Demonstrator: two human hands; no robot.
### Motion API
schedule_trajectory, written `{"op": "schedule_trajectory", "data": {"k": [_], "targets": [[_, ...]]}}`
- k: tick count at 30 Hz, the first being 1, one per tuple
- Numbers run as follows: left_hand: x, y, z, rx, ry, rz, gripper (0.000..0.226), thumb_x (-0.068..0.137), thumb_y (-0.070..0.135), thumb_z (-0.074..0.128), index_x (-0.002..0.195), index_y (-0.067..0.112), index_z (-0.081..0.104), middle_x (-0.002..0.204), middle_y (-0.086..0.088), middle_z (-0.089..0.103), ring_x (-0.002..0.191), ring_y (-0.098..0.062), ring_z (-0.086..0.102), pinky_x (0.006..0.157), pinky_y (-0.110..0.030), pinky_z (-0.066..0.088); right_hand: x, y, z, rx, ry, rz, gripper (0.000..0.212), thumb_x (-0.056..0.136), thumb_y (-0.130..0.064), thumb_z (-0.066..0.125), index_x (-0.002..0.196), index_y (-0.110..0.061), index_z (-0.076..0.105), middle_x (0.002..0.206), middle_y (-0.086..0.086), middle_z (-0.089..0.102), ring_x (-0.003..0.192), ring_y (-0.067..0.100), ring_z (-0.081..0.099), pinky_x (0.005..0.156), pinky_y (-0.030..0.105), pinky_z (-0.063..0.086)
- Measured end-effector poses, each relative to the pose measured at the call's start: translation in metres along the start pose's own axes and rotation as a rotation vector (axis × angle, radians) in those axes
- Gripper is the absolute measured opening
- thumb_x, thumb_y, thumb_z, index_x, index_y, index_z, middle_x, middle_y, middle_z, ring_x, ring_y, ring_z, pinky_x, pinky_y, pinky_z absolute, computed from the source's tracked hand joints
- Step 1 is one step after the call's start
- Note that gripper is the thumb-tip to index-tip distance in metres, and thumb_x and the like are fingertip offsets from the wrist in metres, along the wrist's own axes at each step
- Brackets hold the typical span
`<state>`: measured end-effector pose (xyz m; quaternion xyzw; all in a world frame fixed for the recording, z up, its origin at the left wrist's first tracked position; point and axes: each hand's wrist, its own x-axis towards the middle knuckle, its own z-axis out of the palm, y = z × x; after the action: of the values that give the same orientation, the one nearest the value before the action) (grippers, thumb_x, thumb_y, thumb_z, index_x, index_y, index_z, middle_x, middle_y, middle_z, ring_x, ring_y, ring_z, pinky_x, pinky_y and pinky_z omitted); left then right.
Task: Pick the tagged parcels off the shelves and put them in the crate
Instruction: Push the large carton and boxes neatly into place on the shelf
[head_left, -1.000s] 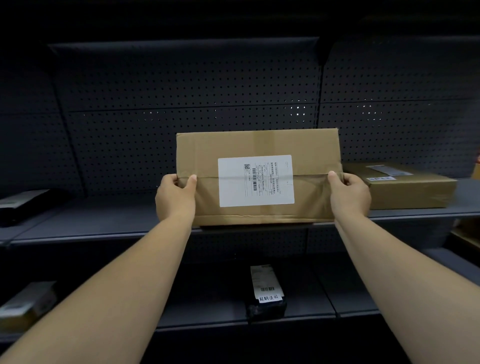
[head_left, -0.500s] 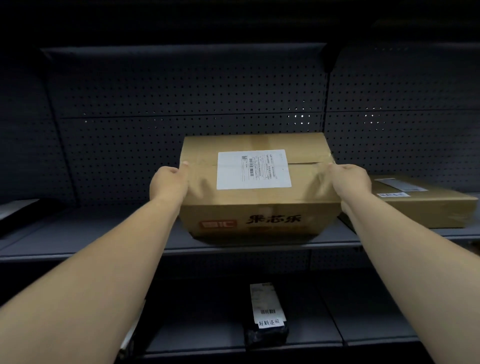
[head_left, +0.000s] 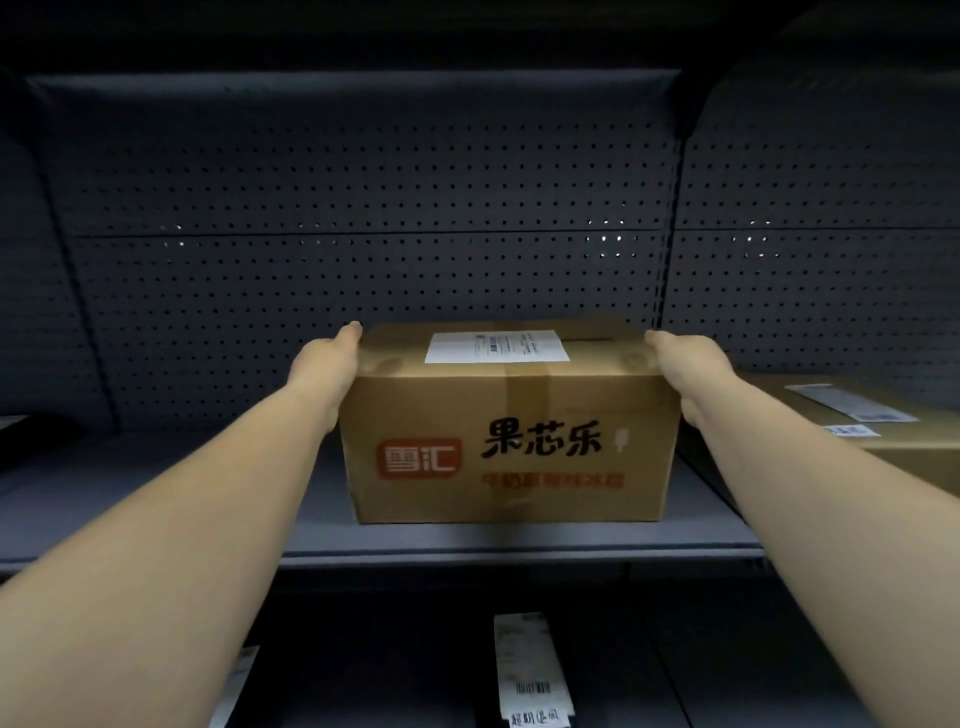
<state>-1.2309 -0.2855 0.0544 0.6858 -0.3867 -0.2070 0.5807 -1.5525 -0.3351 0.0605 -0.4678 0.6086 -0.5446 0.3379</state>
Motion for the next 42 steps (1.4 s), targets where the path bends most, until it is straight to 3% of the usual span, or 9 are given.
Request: {"op": "schedule_trajectory", "data": {"k": [6, 10, 12, 14, 16, 18, 22, 31, 42], "targets": [[0.013, 0.0, 0.006, -0.026, -0.009, -0.02, 0.056, 0.091, 0.057, 0.04, 0.116, 0.01, 0.055, 0.089, -0.006, 0.057, 0.072, -0.019, 0.05, 0.057, -0.027, 0.036, 0.016, -0.002, 0.004, 0.001, -0.048, 0.061, 0.065, 0.091, -0.043, 0.05, 0.143, -0.007, 0.035, 0.137, 0.013, 0.048, 0.117, 0.033, 0.049, 0.096, 0.037, 0.043], [0.012, 0.006, 0.006, 0.057, 0.018, 0.005, 0.064, 0.092, 0.056, 0.038, 0.132, 0.007, 0.048, 0.088, -0.005, 0.056, 0.074, -0.019, 0.05, 0.056, -0.027, 0.037, 0.017, -0.006, 0.005, -0.114, -0.012, 0.019, 0.062, 0.092, -0.045, 0.045, 0.14, -0.005, 0.039, 0.129, 0.016, 0.053, 0.106, 0.032, 0.053, 0.091, 0.039, 0.047], [0.008, 0.009, 0.004, 0.216, 0.062, 0.082, 0.065, 0.094, 0.053, 0.036, 0.132, 0.002, 0.048, 0.105, -0.013, 0.061, 0.081, -0.024, 0.053, 0.058, -0.028, 0.036, 0.012, -0.008, 0.007, -0.31, 0.045, -0.083, 0.06, 0.095, -0.045, 0.039, 0.137, -0.003, 0.04, 0.126, 0.018, 0.054, 0.096, 0.031, 0.052, 0.082, 0.037, 0.046], [0.001, 0.011, 0.003, 0.413, 0.116, 0.225, 0.06, 0.096, 0.051, 0.034, 0.122, 0.002, 0.056, 0.108, -0.017, 0.062, 0.081, -0.027, 0.054, 0.055, -0.028, 0.037, 0.004, -0.009, 0.008, -0.533, 0.126, -0.255, 0.057, 0.096, -0.045, 0.036, 0.137, -0.006, 0.041, 0.129, 0.018, 0.053, 0.104, 0.033, 0.052, 0.079, 0.036, 0.043], [-0.01, 0.012, 0.001, 0.577, 0.197, 0.369, 0.054, 0.095, 0.051, 0.035, 0.116, 0.008, 0.06, 0.108, -0.015, 0.06, 0.087, -0.03, 0.056, 0.065, -0.033, 0.046, -0.005, -0.009, 0.01, -0.696, 0.199, -0.462, 0.052, 0.096, -0.044, 0.037, 0.135, -0.011, 0.046, 0.133, 0.017, 0.05, 0.118, 0.035, 0.046, 0.087, 0.041, 0.043], [-0.025, 0.014, 0.001, 0.711, 0.281, 0.5, 0.051, 0.094, 0.05, 0.037, 0.113, 0.011, 0.063, 0.112, -0.014, 0.059, 0.097, -0.033, 0.055, 0.078, -0.039, 0.046, -0.017, -0.009, 0.012, -0.8, 0.25, -0.62, 0.046, 0.096, -0.042, 0.04, 0.129, -0.014, 0.053, 0.128, 0.015, 0.053, 0.117, 0.035, 0.045, 0.088, 0.042, 0.043], [-0.055, 0.016, 0.003, 0.84, 0.313, 0.666, 0.048, 0.093, 0.049, 0.04, 0.113, 0.012, 0.064, 0.111, -0.012, 0.061, 0.102, -0.032, 0.054, 0.087, -0.04, 0.041, -0.042, -0.007, 0.011, -0.897, 0.264, -0.736, 0.038, 0.096, -0.039, 0.042, 0.122, -0.017, 0.059, 0.122, 0.011, 0.057, 0.112, 0.031, 0.048, 0.087, 0.041, 0.042], [-0.123, -0.008, 0.015, 0.847, 0.145, 0.711, 0.047, 0.093, 0.05, 0.038, 0.11, 0.015, 0.064, 0.108, -0.007, 0.063, 0.1, -0.026, 0.057, 0.088, -0.038, 0.04, -0.097, 0.03, -0.014, -0.96, 0.222, -0.665, 0.04, 0.094, -0.04, 0.043, 0.127, -0.02, 0.055, 0.127, 0.005, 0.055, 0.119, 0.026, 0.046, 0.098, 0.041, 0.038], [-0.192, -0.025, 0.062, 0.837, -0.055, 0.719, 0.045, 0.093, 0.051, 0.039, 0.106, 0.016, 0.063, 0.102, -0.003, 0.062, 0.09, -0.023, 0.058, 0.077, -0.036, 0.045, -0.131, 0.089, -0.08, -0.956, 0.217, -0.524, 0.036, 0.094, -0.034, 0.048, 0.126, -0.02, 0.056, 0.125, 0.001, 0.057, 0.117, 0.024, 0.048, 0.091, 0.038, 0.041]]}}
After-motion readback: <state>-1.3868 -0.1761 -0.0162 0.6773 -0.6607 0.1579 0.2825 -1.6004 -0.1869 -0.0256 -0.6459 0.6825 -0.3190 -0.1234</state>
